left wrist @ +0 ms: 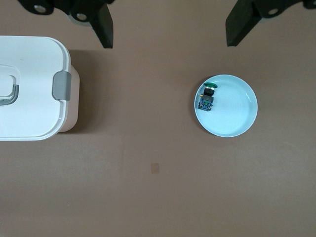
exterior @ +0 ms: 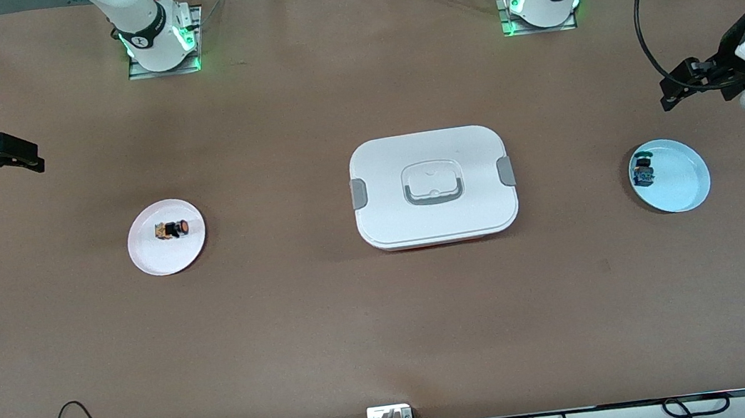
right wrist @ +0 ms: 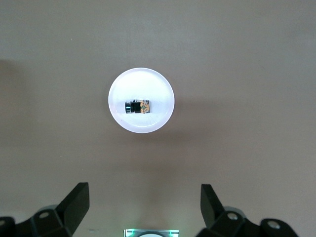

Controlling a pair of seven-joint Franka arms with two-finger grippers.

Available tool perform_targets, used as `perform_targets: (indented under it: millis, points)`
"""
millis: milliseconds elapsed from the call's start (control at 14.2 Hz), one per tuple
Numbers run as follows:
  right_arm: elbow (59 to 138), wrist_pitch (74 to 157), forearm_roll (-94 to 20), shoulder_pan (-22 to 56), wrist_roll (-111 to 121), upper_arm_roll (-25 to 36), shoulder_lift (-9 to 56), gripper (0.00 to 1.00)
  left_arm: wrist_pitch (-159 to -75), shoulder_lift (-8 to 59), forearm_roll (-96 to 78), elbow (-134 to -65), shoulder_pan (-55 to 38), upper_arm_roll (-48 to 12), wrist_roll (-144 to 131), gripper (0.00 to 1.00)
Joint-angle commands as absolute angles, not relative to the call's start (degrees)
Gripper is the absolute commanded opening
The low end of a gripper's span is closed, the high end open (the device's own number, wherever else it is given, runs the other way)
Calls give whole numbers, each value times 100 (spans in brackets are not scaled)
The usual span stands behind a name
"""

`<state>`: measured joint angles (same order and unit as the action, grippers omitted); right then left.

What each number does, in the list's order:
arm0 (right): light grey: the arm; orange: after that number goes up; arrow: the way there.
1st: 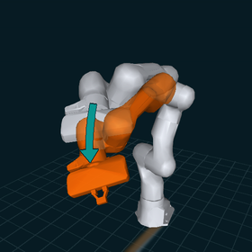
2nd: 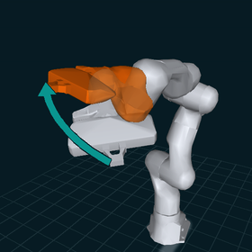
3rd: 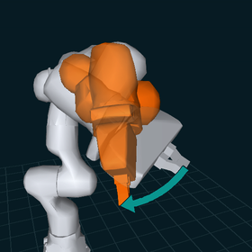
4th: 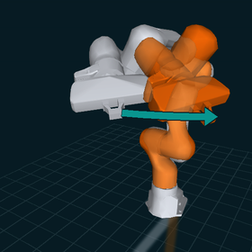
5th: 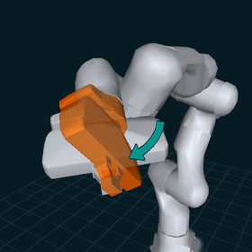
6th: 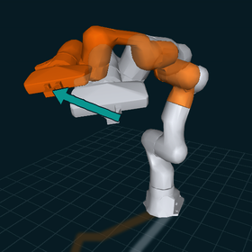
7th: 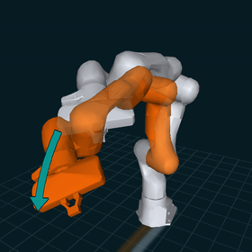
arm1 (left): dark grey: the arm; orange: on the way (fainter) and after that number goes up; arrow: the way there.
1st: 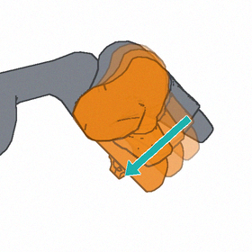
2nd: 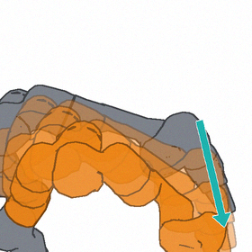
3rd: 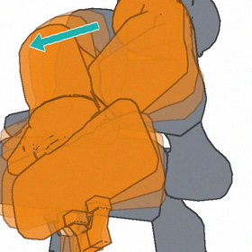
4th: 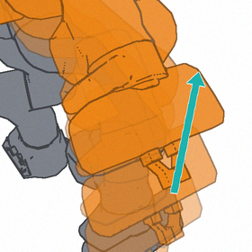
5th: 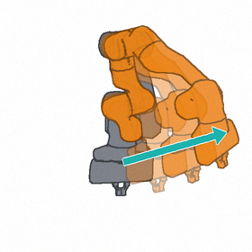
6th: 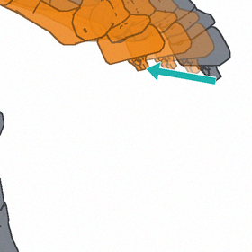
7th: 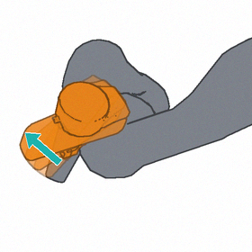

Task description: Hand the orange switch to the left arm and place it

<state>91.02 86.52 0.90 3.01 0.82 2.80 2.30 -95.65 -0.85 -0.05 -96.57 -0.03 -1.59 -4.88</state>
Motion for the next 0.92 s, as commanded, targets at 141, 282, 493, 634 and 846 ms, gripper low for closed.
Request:
perform_targets:
  millis: [141,282,493,634,846]
  points:
    - [9026,8517,35,290,132,272,193,100,-9439,-44,44,-9510,18,-185,-369,100]
    - [9026,8534,35,272,123,290,202,100,-9439,-44,44,-9510,18,-185,-369,100]
    - [9035,8525,44,272,132,281,263,100,-9439,-44,44,-9510,18,-185,-369,100]
    - [9035,8552,79,264,132,290,316,100,-9439,-44,44,-9510,18,-184,-369,100]
    - [9035,8561,62,264,149,281,535,100,-9439,-44,44,-9510,18,-185,-369,100]
